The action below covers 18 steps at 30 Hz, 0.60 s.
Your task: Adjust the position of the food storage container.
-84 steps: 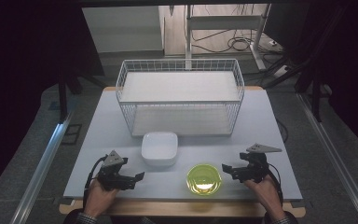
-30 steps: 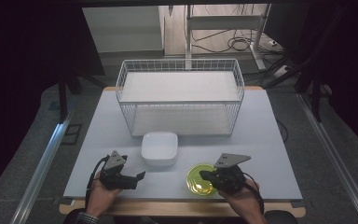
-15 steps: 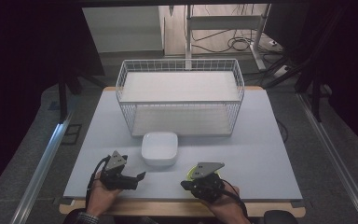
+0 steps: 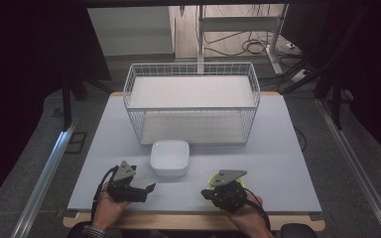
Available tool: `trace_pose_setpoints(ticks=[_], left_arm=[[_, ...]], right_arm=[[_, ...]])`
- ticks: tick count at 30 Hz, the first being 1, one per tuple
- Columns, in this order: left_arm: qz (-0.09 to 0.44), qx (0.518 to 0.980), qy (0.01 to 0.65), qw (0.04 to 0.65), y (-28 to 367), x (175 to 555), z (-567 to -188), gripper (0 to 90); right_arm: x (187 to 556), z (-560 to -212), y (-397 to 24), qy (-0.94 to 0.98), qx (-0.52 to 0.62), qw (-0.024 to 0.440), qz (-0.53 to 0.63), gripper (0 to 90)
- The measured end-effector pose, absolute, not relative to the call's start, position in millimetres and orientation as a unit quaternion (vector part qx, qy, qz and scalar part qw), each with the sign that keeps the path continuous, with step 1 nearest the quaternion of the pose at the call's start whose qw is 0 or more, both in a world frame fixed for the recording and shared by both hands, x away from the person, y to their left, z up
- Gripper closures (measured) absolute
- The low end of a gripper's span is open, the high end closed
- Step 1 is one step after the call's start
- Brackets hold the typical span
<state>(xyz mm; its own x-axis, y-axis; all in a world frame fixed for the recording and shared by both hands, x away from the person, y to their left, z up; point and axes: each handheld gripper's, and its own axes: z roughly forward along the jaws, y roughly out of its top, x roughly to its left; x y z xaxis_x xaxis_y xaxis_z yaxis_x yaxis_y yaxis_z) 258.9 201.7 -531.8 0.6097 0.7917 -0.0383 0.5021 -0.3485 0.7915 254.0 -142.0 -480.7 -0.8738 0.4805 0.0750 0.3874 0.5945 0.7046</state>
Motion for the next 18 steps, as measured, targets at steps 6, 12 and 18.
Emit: trace_pose_setpoints(ticks=[6,12,18], left_arm=[[0.178,0.801,0.404,0.404,201.4,258.7,-531.9,3.2],[0.177,0.803,0.405,0.4,201.3,259.0,-532.4,3.1],[0.173,0.803,0.407,0.4,201.3,259.4,-532.8,3.2]], right_arm=[[262.3,-479.6,-163.6,0.884,0.269,0.061,0.378,89.2],[272.2,-478.1,-184.7,0.875,0.298,0.07,0.376,88.9],[283.4,-477.4,-204.7,0.864,0.323,0.082,0.377,88.2]])
